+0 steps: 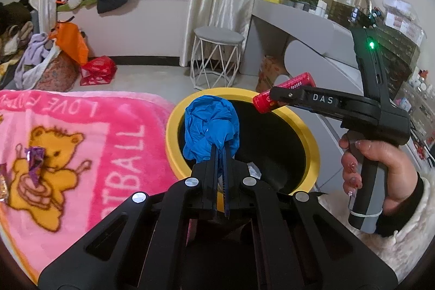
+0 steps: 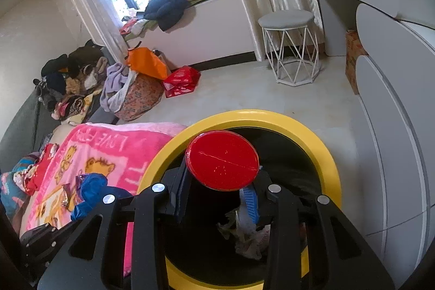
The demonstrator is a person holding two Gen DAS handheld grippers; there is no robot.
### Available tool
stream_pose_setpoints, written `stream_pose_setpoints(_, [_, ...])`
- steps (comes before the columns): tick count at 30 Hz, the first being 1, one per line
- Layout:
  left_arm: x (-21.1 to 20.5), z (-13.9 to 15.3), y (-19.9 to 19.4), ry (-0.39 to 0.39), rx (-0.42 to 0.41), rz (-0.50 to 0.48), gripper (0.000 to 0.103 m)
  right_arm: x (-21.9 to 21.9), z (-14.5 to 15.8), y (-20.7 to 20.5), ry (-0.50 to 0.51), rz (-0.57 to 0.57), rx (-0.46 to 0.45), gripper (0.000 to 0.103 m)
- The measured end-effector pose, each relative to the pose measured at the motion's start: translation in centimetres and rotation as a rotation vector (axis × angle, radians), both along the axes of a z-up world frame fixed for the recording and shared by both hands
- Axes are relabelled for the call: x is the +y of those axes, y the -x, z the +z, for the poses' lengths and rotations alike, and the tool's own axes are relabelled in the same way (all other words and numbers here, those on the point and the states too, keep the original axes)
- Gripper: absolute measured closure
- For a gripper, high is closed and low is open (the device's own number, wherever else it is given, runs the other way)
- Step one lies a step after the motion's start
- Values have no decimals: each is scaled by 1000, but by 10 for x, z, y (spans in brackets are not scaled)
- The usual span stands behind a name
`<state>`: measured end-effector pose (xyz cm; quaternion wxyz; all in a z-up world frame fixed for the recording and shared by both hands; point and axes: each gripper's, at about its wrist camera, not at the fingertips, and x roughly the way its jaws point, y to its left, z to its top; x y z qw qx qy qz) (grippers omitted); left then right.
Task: Collect trash
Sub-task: 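Carry the blue bag and red candy tube with both tools over the bin, then open both tools to drop the bag and candy tube into the bin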
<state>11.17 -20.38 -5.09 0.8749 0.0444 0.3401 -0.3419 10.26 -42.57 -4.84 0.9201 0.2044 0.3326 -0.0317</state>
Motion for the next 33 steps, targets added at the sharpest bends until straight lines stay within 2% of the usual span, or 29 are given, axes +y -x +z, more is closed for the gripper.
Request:
stream_pose_setpoints(15, [-33, -24, -16, -38, 74, -62, 102, -18, -18, -5, 0, -34, 42, 70])
stream_pose_setpoints(24, [-46, -45, -36, -61, 149, -77, 101, -21, -24, -7, -28, -42, 50, 69])
stream_pose_setpoints(26, [-45, -47, -40, -52, 165, -67, 87, -23, -26, -6, -46, -53, 48, 59])
stream_pose_setpoints(27, [-45, -46, -42, -42, 168, -56, 67, -24, -26, -6, -46, -57, 48, 52])
stream_pose_setpoints(28, [-44, -45, -43, -34, 167, -49, 52, -24, -25, -6, -45, -62, 46, 48])
stream_pose_setpoints(30, [-41, -41, -43, -9, 165, -41, 48, -24, -24, -6, -46, -64, 41, 48])
stream_pose_setpoints(33, [-35, -34, -42, 0, 146, -7, 20, -25, -22, -4, -47, -70, 36, 44])
